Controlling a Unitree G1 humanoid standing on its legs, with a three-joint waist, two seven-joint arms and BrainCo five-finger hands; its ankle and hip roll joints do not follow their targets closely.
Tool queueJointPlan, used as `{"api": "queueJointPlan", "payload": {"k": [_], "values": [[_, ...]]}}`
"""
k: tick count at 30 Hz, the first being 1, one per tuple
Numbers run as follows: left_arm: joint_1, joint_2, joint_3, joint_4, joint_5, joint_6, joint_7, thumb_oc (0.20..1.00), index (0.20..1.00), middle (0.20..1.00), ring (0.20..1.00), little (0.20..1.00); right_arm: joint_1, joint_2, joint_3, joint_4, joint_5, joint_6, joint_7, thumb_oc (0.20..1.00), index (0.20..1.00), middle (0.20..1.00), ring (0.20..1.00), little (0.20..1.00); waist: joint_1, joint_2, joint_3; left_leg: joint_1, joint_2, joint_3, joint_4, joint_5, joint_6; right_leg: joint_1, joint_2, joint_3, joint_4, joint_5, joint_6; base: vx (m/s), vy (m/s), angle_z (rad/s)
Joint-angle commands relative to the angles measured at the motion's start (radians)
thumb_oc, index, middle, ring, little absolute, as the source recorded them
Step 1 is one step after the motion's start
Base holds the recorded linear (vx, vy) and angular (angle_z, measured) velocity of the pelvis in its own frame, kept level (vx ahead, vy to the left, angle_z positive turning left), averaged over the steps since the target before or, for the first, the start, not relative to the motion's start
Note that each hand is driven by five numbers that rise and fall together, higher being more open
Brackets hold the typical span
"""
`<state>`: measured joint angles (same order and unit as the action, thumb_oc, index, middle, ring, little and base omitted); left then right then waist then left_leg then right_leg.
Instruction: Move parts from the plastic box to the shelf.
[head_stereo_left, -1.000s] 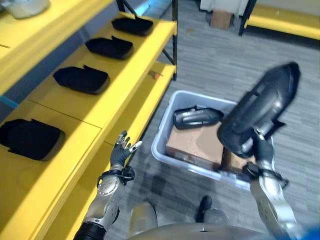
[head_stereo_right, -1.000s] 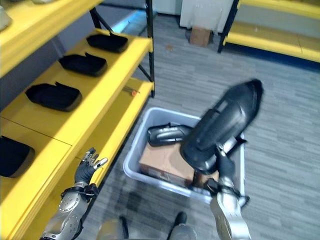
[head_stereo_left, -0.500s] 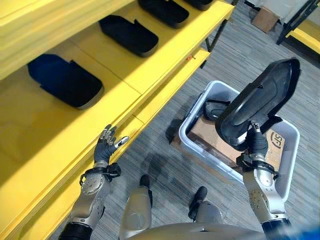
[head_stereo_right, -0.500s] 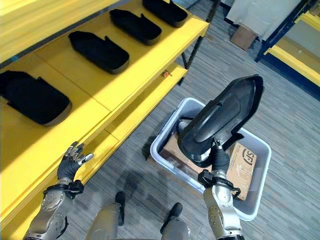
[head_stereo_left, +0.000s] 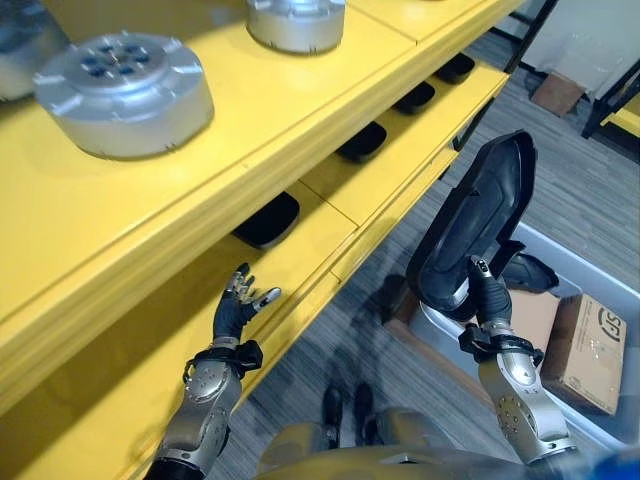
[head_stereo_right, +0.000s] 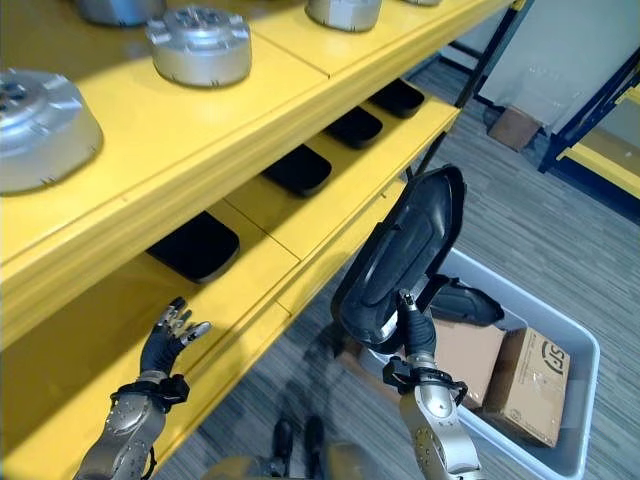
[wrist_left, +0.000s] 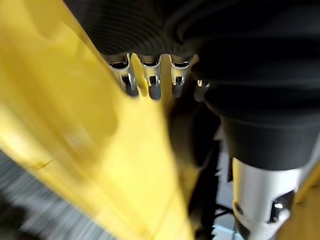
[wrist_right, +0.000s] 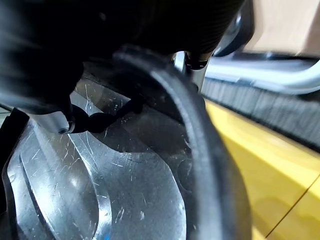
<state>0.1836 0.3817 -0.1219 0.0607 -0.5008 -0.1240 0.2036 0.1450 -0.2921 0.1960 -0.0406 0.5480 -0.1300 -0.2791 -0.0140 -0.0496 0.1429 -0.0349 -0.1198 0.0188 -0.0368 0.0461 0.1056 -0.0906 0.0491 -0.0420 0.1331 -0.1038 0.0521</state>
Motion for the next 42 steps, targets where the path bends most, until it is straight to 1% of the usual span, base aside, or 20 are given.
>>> {"api": "queueJointPlan", "payload": {"k": [1,6,11,12,14,15,16,17,18,20,21,22,23,25,26,27,28,30,36,42], "values": [[0.015,0.042,0.032,-0.043,-0.004,-0.043,-0.006,1.000,1.000,1.000,1.000,1.000,-0.033,0.005,-0.054,-0.044,0.016,-0.059,0.004,0.200,0.200,0.200,0.200,0.200,-0.006,-0.079,-0.054,-0.019,0.073,0.022,-0.025,0.002,-0.063,0.056,-0.010,-0.003,-0.101,0.094,0.023,-0.04,-0.022,-0.07],[0.015,0.031,0.027,-0.045,-0.005,-0.037,-0.010,1.000,1.000,1.000,1.000,1.000,-0.029,0.002,-0.063,-0.048,0.009,-0.054,-0.004,0.200,0.200,0.200,0.200,0.200,-0.007,-0.066,-0.064,-0.026,0.068,0.007,-0.015,0.022,-0.075,0.084,-0.014,-0.028,-0.135,0.092,0.011,-0.10,-0.033,0.06],[0.000,0.028,0.053,-0.083,-0.017,-0.058,-0.003,1.000,1.000,1.000,1.000,1.000,-0.050,-0.001,-0.065,-0.047,-0.002,-0.058,-0.013,0.200,0.200,0.200,0.200,0.200,0.003,-0.051,-0.067,-0.054,0.055,-0.044,-0.002,0.059,-0.091,0.099,-0.016,-0.074,-0.139,0.080,-0.005,-0.13,-0.029,0.42],[-0.009,0.034,0.071,-0.122,-0.020,-0.070,0.000,1.000,1.000,1.000,1.000,1.000,-0.052,-0.003,-0.069,-0.048,0.001,-0.064,-0.014,0.200,0.200,0.200,0.200,0.200,0.007,-0.046,-0.055,-0.083,0.045,-0.063,0.043,0.063,-0.100,0.100,-0.018,-0.095,-0.136,0.076,-0.013,-0.19,-0.021,0.95],[-0.020,0.038,0.087,-0.157,-0.029,-0.085,0.001,1.000,1.000,1.000,1.000,1.000,-0.045,-0.006,-0.074,-0.053,0.009,-0.070,-0.014,0.200,0.200,0.200,0.200,0.200,0.007,-0.041,-0.041,-0.115,0.038,-0.057,0.108,0.058,-0.124,0.099,-0.025,-0.124,-0.129,0.068,-0.022,-0.18,0.001,0.86],[-0.031,0.040,0.091,-0.169,-0.029,-0.091,0.005,1.000,1.000,1.000,1.000,1.000,-0.037,-0.009,-0.079,-0.058,0.013,-0.073,-0.014,0.200,0.200,0.200,0.200,0.200,0.005,-0.041,-0.027,-0.127,0.048,-0.026,0.137,0.055,-0.132,0.101,-0.033,-0.144,-0.123,0.063,-0.025,-0.18,0.022,0.97],[-0.040,0.046,0.100,-0.176,-0.024,-0.097,0.008,1.000,1.000,1.000,1.000,1.000,-0.035,-0.010,-0.084,-0.060,0.015,-0.075,-0.018,0.200,0.200,0.200,0.200,0.200,0.001,-0.042,-0.017,-0.149,0.064,0.006,0.174,0.057,-0.131,0.091,-0.041,-0.159,-0.113,0.067,-0.029,-0.20,0.021,0.99],[-0.044,0.048,0.114,-0.197,-0.031,-0.103,0.009,1.000,1.000,1.000,1.000,1.000,-0.031,-0.012,-0.088,-0.062,0.018,-0.077,-0.020,0.200,0.200,0.200,0.200,0.200,0.002,-0.049,-0.005,-0.145,0.085,0.040,0.219,0.017,-0.120,0.086,-0.057,-0.169,-0.098,0.069,-0.031,-0.18,0.022,0.79],[-0.048,0.051,0.127,-0.213,-0.033,-0.110,0.012,1.000,1.000,1.000,1.000,1.000,-0.032,-0.009,-0.088,-0.060,0.023,-0.079,-0.019,0.200,0.200,0.200,0.200,0.200,0.004,-0.060,0.001,-0.148,0.101,0.047,0.279,-0.020,-0.112,0.080,-0.073,-0.176,-0.090,0.074,-0.032,-0.11,0.026,0.74],[-0.046,0.051,0.141,-0.223,-0.024,-0.119,0.020,1.000,1.000,1.000,1.000,1.000,-0.019,-0.004,-0.094,-0.061,0.033,-0.086,-0.018,0.200,0.200,0.200,0.200,0.200,0.007,-0.077,0.002,-0.131,0.122,0.031,0.330,-0.089,-0.102,0.083,-0.098,-0.187,-0.084,0.077,-0.028,-0.04,0.053,0.66],[-0.050,0.046,0.150,-0.225,-0.027,-0.125,0.028,1.000,1.000,1.000,1.000,1.000,-0.016,-0.003,-0.098,-0.058,0.034,-0.088,-0.021,0.200,0.200,0.200,0.200,0.200,0.006,-0.087,0.000,-0.123,0.155,0.027,0.356,-0.103,-0.101,0.084,-0.112,-0.196,-0.082,0.078,-0.028,-0.02,0.085,0.56],[-0.060,0.040,0.160,-0.235,-0.034,-0.132,0.038,1.000,1.000,1.000,1.000,1.000,-0.013,-0.002,-0.101,-0.057,0.037,-0.094,-0.025,0.200,0.200,0.200,0.200,0.200,0.003,-0.094,-0.005,-0.107,0.217,0.035,0.362,-0.098,-0.103,0.085,-0.131,-0.213,-0.078,0.077,-0.027,0.00,0.083,0.62],[-0.063,0.038,0.159,-0.243,-0.036,-0.135,0.042,1.000,1.000,1.000,1.000,1.000,-0.009,0.000,-0.102,-0.055,0.041,-0.096,-0.029,0.200,0.200,0.200,0.200,0.200,0.000,-0.090,-0.008,-0.079,0.247,0.041,0.329,-0.090,-0.110,0.087,-0.133,-0.225,-0.077,0.073,-0.025,0.03,0.127,0.54],[-0.084,0.027,0.158,-0.240,-0.037,-0.145,0.070,1.000,1.000,1.000,1.000,1.000,-0.009,0.000,-0.102,-0.044,0.041,-0.099,-0.044,0.200,0.200,0.200,0.200,0.200,-0.010,-0.069,-0.023,-0.011,0.369,0.045,0.219,0.003,-0.154,0.091,-0.151,-0.252,-0.067,0.059,-0.018,0.08,0.257,0.54],[-0.097,0.027,0.153,-0.231,-0.041,-0.148,0.084,1.000,1.000,1.000,1.000,1.000,-0.010,-0.002,-0.108,-0.040,0.048,-0.101,-0.052,0.200,0.200,0.200,0.200,0.200,-0.016,-0.039,-0.036,0.001,0.412,0.032,0.128,0.071,-0.191,0.084,-0.171,-0.277,-0.056,0.056,-0.002,0.07,0.268,0.45],[-0.097,0.026,0.153,-0.231,-0.041,-0.149,0.084,1.000,1.000,1.000,1.000,1.000,-0.011,-0.003,-0.109,-0.040,0.048,-0.101,-0.052,0.200,0.200,0.200,0.200,0.200,-0.018,-0.038,-0.036,0.004,0.412,0.031,0.119,0.076,-0.192,0.084,-0.170,-0.280,-0.055,0.055,-0.003,0.12,0.347,0.48],[-0.101,0.026,0.143,-0.220,-0.042,-0.142,0.077,1.000,1.000,1.000,1.000,1.000,-0.015,0.000,-0.112,-0.042,0.056,-0.099,-0.053,0.200,0.200,0.200,0.200,0.200,-0.021,-0.014,-0.045,0.031,0.377,0.052,0.061,0.022,-0.197,0.095,-0.190,-0.296,-0.046,0.058,0.016,0.09,0.263,0.76],[-0.103,0.032,0.132,-0.211,-0.038,-0.136,0.071,1.000,1.000,1.000,1.000,1.000,-0.014,0.005,-0.118,-0.048,0.049,-0.097,-0.050,0.200,0.200,0.200,0.200,0.200,-0.022,-0.005,-0.047,0.028,0.356,0.076,0.057,0.001,-0.202,0.097,-0.219,-0.310,-0.031,0.065,0.027,0.10,0.317,0.65],[-0.068,0.083,0.139,-0.187,-0.026,-0.123,0.044,1.000,1.000,1.000,1.000,1.000,-0.025,0.022,-0.113,-0.044,0.030,-0.080,-0.039,0.200,0.200,0.200,0.200,0.200,0.006,-0.014,-0.033,0.028,0.271,0.095,0.068,-0.043,-0.167,0.116,-0.292,-0.321,-0.052,0.120,0.077,0.08,0.217,0.19],[-0.046,0.085,0.149,-0.186,-0.027,-0.111,0.043,1.000,1.000,1.000,1.000,1.000,-0.028,0.020,-0.107,-0.052,-0.010,-0.062,-0.028,0.200,0.200,0.200,0.200,0.200,0.022,-0.029,-0.032,0.007,0.242,0.091,0.068,-0.050,-0.154,0.119,-0.312,-0.336,-0.073,0.137,0.093,0.06,0.084,0.06]]}}
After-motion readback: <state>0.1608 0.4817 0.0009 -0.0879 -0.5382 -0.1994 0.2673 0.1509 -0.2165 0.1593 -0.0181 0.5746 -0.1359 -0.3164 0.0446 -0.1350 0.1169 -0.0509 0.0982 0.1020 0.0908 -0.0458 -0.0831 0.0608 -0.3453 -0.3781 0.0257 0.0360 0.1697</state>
